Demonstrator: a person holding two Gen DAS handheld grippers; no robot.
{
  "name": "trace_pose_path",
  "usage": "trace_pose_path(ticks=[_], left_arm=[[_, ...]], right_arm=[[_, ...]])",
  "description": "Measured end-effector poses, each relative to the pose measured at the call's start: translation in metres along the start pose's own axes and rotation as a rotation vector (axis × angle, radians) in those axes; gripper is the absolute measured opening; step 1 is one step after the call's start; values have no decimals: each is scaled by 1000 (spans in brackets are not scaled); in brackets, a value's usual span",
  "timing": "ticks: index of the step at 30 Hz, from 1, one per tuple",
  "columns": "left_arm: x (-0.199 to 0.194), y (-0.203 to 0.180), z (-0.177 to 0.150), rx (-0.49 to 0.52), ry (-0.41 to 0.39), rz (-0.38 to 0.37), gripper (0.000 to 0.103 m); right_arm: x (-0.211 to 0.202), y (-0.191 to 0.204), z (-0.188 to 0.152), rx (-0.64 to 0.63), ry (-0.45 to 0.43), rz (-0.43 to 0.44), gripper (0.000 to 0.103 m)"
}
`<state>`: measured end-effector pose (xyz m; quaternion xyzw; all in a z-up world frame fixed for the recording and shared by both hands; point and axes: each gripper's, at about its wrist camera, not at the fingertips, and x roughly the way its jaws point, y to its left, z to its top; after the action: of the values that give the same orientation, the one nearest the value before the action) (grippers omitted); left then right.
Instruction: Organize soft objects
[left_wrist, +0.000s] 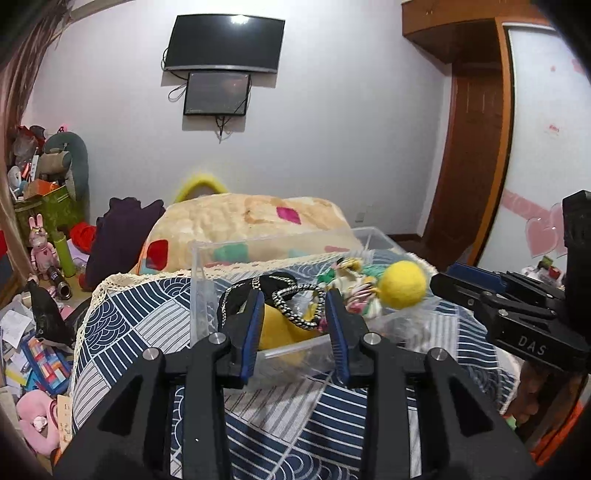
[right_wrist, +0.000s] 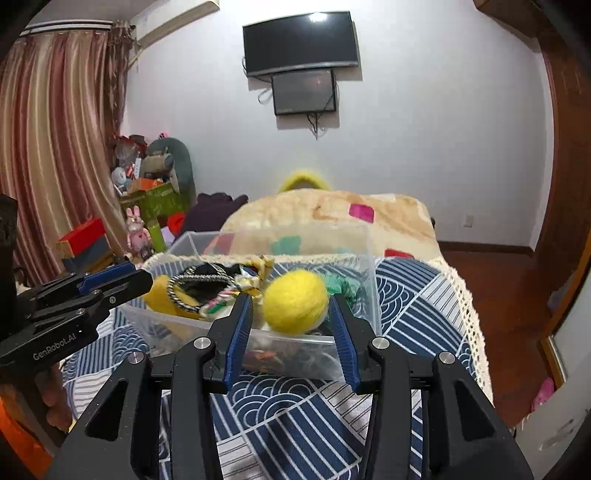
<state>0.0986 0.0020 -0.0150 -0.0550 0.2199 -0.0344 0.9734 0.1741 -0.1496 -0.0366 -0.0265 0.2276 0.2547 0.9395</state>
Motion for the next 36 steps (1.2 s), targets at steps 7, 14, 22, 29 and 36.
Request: trace_pose_path(ticks=[7,14,22,29,36], left_arm=[[-34,-3,1,-5,-56,-48,35],[-63,-3,1,-23,-119,-72,55],[-82,-6,-7,-23,-170,-82,74],[-84,-7,-11,-18,-194,-42,85],[-87,-7,-16,-10,-208,-22,90]], right_arm=[[-38,13,9,-46,-92,16,39],[-61,22,14,-63,-155,32,41],[-64,28,8,-56,-193,36,70],[-61,28,1,-47,-198,25,78],[-60,22,-3,-32,-196,23,79]])
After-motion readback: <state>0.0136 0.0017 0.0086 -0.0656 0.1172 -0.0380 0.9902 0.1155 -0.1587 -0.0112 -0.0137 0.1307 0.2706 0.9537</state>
